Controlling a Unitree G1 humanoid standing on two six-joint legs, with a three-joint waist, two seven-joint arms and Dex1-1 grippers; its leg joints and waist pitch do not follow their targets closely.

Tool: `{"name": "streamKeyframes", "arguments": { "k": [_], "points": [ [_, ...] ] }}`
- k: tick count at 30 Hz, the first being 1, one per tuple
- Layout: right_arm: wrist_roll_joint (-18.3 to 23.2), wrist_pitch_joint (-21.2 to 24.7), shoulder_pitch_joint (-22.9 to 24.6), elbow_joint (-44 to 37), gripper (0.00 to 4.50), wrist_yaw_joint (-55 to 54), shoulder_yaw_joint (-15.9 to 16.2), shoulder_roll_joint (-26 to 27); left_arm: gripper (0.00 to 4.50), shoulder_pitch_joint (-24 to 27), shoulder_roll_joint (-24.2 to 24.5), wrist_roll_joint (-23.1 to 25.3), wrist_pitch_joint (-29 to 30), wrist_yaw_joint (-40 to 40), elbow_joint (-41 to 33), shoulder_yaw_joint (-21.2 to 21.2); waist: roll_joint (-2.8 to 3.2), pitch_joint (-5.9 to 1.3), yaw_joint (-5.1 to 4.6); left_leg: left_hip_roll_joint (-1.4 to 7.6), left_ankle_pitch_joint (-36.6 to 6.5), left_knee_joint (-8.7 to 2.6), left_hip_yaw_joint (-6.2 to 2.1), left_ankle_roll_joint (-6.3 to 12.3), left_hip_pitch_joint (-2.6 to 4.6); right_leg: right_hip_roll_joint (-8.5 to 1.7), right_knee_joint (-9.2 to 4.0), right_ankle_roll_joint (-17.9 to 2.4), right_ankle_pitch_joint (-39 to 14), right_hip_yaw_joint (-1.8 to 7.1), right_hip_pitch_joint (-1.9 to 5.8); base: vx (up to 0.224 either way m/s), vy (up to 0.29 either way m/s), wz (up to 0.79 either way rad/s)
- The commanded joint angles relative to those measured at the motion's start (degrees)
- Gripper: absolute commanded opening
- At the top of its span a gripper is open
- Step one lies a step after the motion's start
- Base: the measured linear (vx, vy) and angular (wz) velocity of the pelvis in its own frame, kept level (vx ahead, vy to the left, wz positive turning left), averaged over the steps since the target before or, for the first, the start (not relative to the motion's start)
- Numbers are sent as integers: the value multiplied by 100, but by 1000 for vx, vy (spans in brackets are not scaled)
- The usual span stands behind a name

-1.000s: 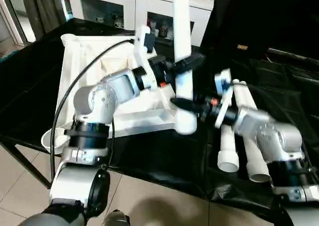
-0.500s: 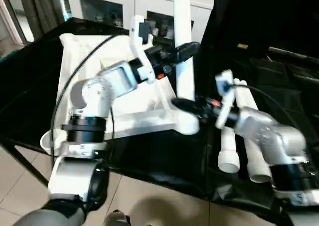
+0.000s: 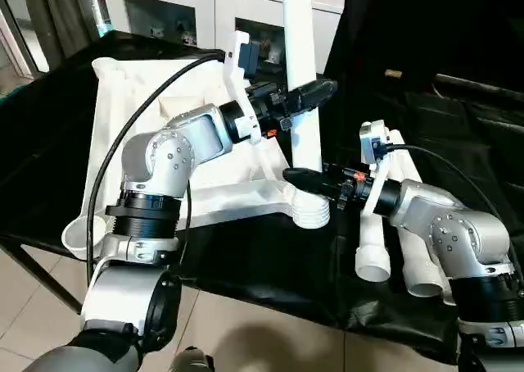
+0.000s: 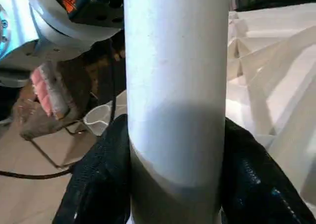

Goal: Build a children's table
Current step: Insert table leg to table base

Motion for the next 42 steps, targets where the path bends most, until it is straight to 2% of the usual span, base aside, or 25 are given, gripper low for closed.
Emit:
{"name": "streamKeyframes", "arguments": {
  "k": [1,2,4,5,8,10,15,17,18,21,22,23,25,26,27,29,30,32,33,35,36,38,40,41,42],
  "points": [
    [-606,-452,-49,95,247,-344,193,-26,183,-76,-9,366,-320,339,-11,-98,93,-474,-13,152,-923,-361,-116,-321,215,-368,-414,-1227,334,193,234,0,0,0],
    [-638,-483,-52,107,261,-368,200,-21,182,-76,-5,394,-339,351,-12,-113,71,-470,-21,153,-941,-367,-113,-344,219,-375,-424,-1173,235,195,234,0,0,0],
    [-804,-669,-76,171,261,-537,221,45,182,-74,41,634,-499,450,-31,-257,69,-468,-36,157,-979,-377,-117,-356,228,-373,-441,-1082,87,200,226,0,0,0],
    [-1133,-955,-155,206,285,-980,288,203,182,-105,9,898,-590,765,-73,-372,35,-466,-44,164,-965,-377,-114,-357,223,-373,-441,-1056,81,204,225,0,0,0],
    [-1486,-1229,-264,282,299,-1521,388,448,182,-139,-61,1067,-610,1091,-153,-433,74,-467,-69,160,-891,-381,-117,-392,235,-362,-417,-1042,123,200,198,0,0,0],
    [-1647,-1342,-352,397,299,-1827,434,607,182,-169,-114,1164,-588,1305,-183,-464,59,-470,-71,157,-869,-374,-106,-385,235,-352,-411,-1057,212,209,198,0,0,0],
    [-1998,-1609,-612,930,299,-2459,527,1043,182,-228,-234,1325,-524,1743,-240,-437,88,-467,-86,153,-975,-383,-110,-421,237,-351,-411,-1050,203,206,183,0,0,0],
    [-2194,-1770,-666,1094,299,-2632,583,1145,182,-243,-234,1490,-588,1928,-215,-452,69,-461,-96,149,-1011,-392,-109,-441,230,-347,-423,-994,171,206,184,0,0,0],
    [-2196,-1774,-690,1160,272,-2715,550,1219,182,-263,-229,1550,-638,1988,-189,-446,67,-463,-91,144,-1006,-393,-111,-437,233,-347,-421,-948,166,208,193,0,0,0],
    [-2181,-1839,-733,1273,260,-2745,523,1324,182,-314,-228,1617,-679,2130,-156,-395,67,-466,-91,143,-965,-390,-113,-401,226,-343,-408,-898,270,209,193,0,0,0],
    [-2196,-1927,-750,1335,246,-2691,556,1360,182,-333,-216,1639,-674,2196,-166,-363,37,-467,-84,145,-958,-386,-108,-382,229,-345,-411,-889,296,209,192,0,0,0],
    [-2200,-1955,-754,1353,231,-2699,560,1374,182,-331,-211,1642,-663,2213,-181,-360,47,-466,-81,143,-944,-386,-110,-378,226,-346,-402,-896,308,209,194,0,0,0],
    [-2184,-2008,-774,1406,219,-2678,555,1401,182,-301,-173,1656,-636,2202,-234,-387,24,-461,-76,142,-921,-387,-104,-354,223,-346,-408,-893,277,207,192,0,0,0],
    [-2199,-2040,-787,1441,219,-2659,557,1409,182,-291,-173,1665,-641,2218,-247,-381,36,-457,-73,142,-926,-387,-104,-348,224,-345,-409,-887,259,210,188,0,0,0],
    [-2201,-2070,-797,1470,212,-2616,558,1412,182,-281,-164,1666,-648,2189,-257,-391,15,-458,-73,143,-919,-387,-102,-343,223,-345,-411,-878,252,210,190,0,0,0],
    [-2186,-2116,-806,1505,196,-2517,561,1418,182,-245,-158,1653,-626,2141,-292,-395,9,-461,-67,144,-892,-383,-100,-325,222,-350,-406,-879,269,211,189,0,0,0],
    [-2148,-2097,-804,1499,192,-2482,548,1427,238,-232,-150,1646,-606,2119,-304,-400,17,-458,-65,141,-869,-384,-101,-316,219,-347,-402,-878,278,211,191,0,0,0],
    [-1875,-1977,-775,1427,189,-2183,461,1454,252,-173,-126,1559,-524,2023,-328,-365,23,-455,-67,141,-916,-387,-101,-299,217,-348,-408,-874,232,212,188,0,0,0],
    [-1875,-1977,-775,1427,188,-2183,461,1454,252,-173,-126,1559,-524,2023,-328,-365,20,-459,-62,145,-931,-385,-104,-278,220,-353,-408,-887,223,210,192,0,0,0],
    [-1511,-1813,-688,1234,188,-1657,418,1369,272,-149,-80,1395,-551,1859,-288,-237,36,-459,-62,144,-938,-382,-106,-248,215,-353,-407,-914,289,211,199,0,0,0],
    [-1270,-1692,-616,1083,188,-1326,387,1282,287,-120,-25,1207,-585,1594,-215,-117,21,-455,-58,131,-913,-379,-100,-197,214,-343,-409,-959,326,207,209,0,0,0],
    [-955,-1555,-476,823,187,-759,400,1078,298,-51,123,819,-535,952,-70,60,59,-462,-36,146,-880,-379,-107,-176,218,-348,-398,-1014,375,205,204,0,0,0],
    [-846,-1528,-343,608,187,-308,494,830,298,6,235,240,-235,277,37,349,71,-461,-14,125,-811,-371,-95,-182,214,-332,-386,-1122,460,199,210,0,0,0],
    [-846,-1528,-343,608,187,-308,494,830,298,6,235,240,-235,277,37,349,71,-461,-14,125,-811,-371,-95,-182,214,-332,-386,-1122,460,199,210,0,0,0],
    [-752,-1434,-295,511,187,-147,488,756,298,8,228,-30,-105,112,71,539,62,-455,-31,124,-905,-375,-89,-208,221,-329,-390,-1199,396,194,200,0,0,0]
  ]
}}
